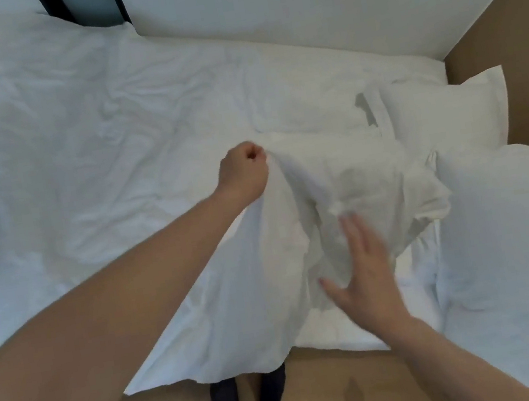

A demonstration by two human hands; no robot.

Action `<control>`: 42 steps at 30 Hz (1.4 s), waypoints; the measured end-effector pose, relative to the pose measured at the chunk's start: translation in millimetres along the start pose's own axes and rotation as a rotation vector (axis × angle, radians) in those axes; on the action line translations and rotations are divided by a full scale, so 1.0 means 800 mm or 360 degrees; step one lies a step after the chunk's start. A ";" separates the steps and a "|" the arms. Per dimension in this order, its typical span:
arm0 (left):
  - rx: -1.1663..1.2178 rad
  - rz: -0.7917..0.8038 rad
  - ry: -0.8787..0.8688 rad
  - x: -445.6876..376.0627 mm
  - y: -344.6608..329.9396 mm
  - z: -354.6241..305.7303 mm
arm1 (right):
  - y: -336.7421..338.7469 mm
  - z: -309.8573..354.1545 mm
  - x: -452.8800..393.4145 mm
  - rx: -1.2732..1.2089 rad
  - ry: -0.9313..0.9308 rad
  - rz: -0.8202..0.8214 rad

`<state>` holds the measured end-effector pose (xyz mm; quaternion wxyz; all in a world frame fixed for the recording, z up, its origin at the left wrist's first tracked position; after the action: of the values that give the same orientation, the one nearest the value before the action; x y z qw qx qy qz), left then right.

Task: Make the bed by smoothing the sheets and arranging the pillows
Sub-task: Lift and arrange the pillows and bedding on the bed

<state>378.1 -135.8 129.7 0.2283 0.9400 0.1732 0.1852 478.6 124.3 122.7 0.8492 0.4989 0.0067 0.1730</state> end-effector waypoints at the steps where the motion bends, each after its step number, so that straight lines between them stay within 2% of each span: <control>1: 0.0025 0.0048 0.0003 -0.015 -0.009 -0.014 | -0.027 0.014 0.004 -0.0030 0.0009 0.0192; 2: 0.0051 0.0116 0.0018 -0.023 -0.021 -0.023 | -0.055 0.024 0.003 -0.0053 -0.0018 0.0326; 4: 0.0085 0.0276 0.0044 -0.023 -0.048 -0.032 | -0.106 0.038 -0.006 -0.0196 -0.0133 0.0432; 8: 0.0027 0.0504 0.0047 0.000 -0.084 0.001 | -0.179 0.024 -0.027 -0.0683 -0.0857 0.0336; 10: 0.0106 0.0513 0.0074 -0.002 -0.089 0.029 | -0.202 0.010 -0.034 -0.0608 -0.0970 0.0361; 13: 0.0257 0.0334 0.0119 -0.013 -0.061 0.070 | -0.209 0.019 -0.043 -0.0545 -0.0797 0.0506; 16: 0.0056 -0.0060 0.0222 -0.003 0.019 0.161 | -0.188 0.054 -0.044 -0.0950 -0.0829 0.0484; 17: -0.0132 -0.0058 0.0287 0.017 0.042 0.202 | -0.180 0.062 -0.046 -0.1206 -0.0956 0.0434; 18: -0.0320 0.0051 0.0372 0.043 0.059 0.246 | -0.171 0.070 -0.049 -0.1479 -0.1105 0.0365; 20: -0.0565 0.0539 0.0546 0.109 0.075 0.325 | -0.158 0.094 -0.059 -0.1975 -0.1352 0.0211; 22: -0.0559 0.1196 0.0662 0.190 0.078 0.373 | -0.153 0.128 -0.066 -0.2439 -0.1528 0.0067; 23: -0.0554 0.1445 0.0706 0.227 0.080 0.383 | -0.155 0.146 -0.070 -0.2643 -0.1593 -0.0004; 24: -0.0573 0.1579 0.0731 0.253 0.081 0.387 | -0.156 0.161 -0.072 -0.2783 -0.1636 -0.0075; 25: -0.0616 0.1574 0.0720 0.267 0.079 0.389 | -0.155 0.173 -0.074 -0.2884 -0.1654 -0.0145; 26: -0.0679 0.1435 0.0674 0.267 0.078 0.391 | -0.153 0.184 -0.077 -0.2960 -0.1648 -0.0208; 29: -0.0657 0.0752 0.0501 0.216 0.088 0.390 | -0.131 0.207 -0.088 -0.3092 -0.1544 -0.0423; 31: -0.0442 0.0418 0.0474 0.170 0.107 0.386 | -0.112 0.207 -0.094 -0.3119 -0.1511 -0.0549; 33: -0.0191 0.0270 0.0472 0.128 0.137 0.368 | -0.092 0.193 -0.099 -0.3006 -0.1466 -0.0681; 35: -0.0111 0.0288 0.0394 0.090 0.177 0.339 | -0.070 0.170 -0.100 -0.2551 -0.1347 -0.0905; 36: -0.0114 0.0343 0.0342 0.076 0.197 0.325 | -0.059 0.165 -0.096 -0.2174 -0.1258 -0.0934; 38: -0.0197 0.0536 0.0188 0.055 0.232 0.292 | -0.051 0.181 -0.080 -0.1494 -0.1016 -0.0808; 42: -0.0269 0.0885 -0.0101 0.061 0.252 0.217 | -0.119 0.280 -0.039 -0.0681 -0.0136 -0.0079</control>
<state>543.4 -348.0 98.7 0.2515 0.9344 -0.1143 0.2248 517.8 -116.2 149.2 0.9393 0.3137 -0.0540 0.1283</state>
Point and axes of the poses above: each hand's wrist, its own x-axis away from the middle knuckle, its own y-axis out of the back of the hand, z = x × y, the point moved 7 cm from there along -x, towards the middle knuckle, and after that the axes turned 3 degrees about -y, right-handed, at the moved point
